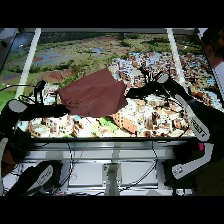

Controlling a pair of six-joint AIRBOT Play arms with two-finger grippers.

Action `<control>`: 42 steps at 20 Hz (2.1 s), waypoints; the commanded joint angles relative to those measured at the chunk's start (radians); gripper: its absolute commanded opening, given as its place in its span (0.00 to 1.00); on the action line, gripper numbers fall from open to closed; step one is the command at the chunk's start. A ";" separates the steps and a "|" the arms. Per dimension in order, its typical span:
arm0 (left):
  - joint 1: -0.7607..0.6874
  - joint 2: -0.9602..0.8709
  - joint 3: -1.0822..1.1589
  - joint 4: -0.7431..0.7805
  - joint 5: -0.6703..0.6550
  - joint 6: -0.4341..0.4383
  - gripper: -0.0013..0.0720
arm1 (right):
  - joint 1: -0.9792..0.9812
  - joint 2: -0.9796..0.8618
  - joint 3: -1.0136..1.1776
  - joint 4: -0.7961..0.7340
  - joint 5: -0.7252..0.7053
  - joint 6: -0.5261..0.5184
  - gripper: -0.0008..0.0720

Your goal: Fold the clothes and pants, and hang the long-sleeved shirts on hangers.

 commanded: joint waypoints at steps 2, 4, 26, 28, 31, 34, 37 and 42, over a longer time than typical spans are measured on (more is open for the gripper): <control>0.001 0.001 0.000 0.004 0.000 0.000 0.04 | 0.002 -0.046 0.022 -0.092 0.093 0.074 0.66; 0.001 0.001 0.000 0.004 0.000 0.000 0.04 | 0.002 -0.061 0.022 -0.077 0.104 0.074 0.66; 0.021 0.032 0.214 -0.080 0.031 0.000 0.04 | -0.005 0.174 0.170 -0.200 0.064 0.055 0.02; 0.033 0.045 0.265 -0.080 0.058 0.000 0.04 | -0.010 0.298 0.170 -0.211 0.014 0.055 0.02; 0.034 0.079 0.307 -0.117 0.113 0.000 0.04 | -0.010 0.475 0.170 -0.215 -0.032 0.055 0.02; 0.034 0.151 0.343 -0.256 0.199 0.001 0.04 | -0.010 0.645 0.170 -0.216 -0.031 0.057 0.02; 0.034 0.261 0.379 -0.356 0.275 0.001 0.04 | -0.008 0.817 0.170 -0.201 -0.006 0.094 0.02; 0.034 0.493 0.394 -0.387 0.285 -0.094 0.04 | -0.009 1.052 0.170 -0.198 0.116 0.253 0.02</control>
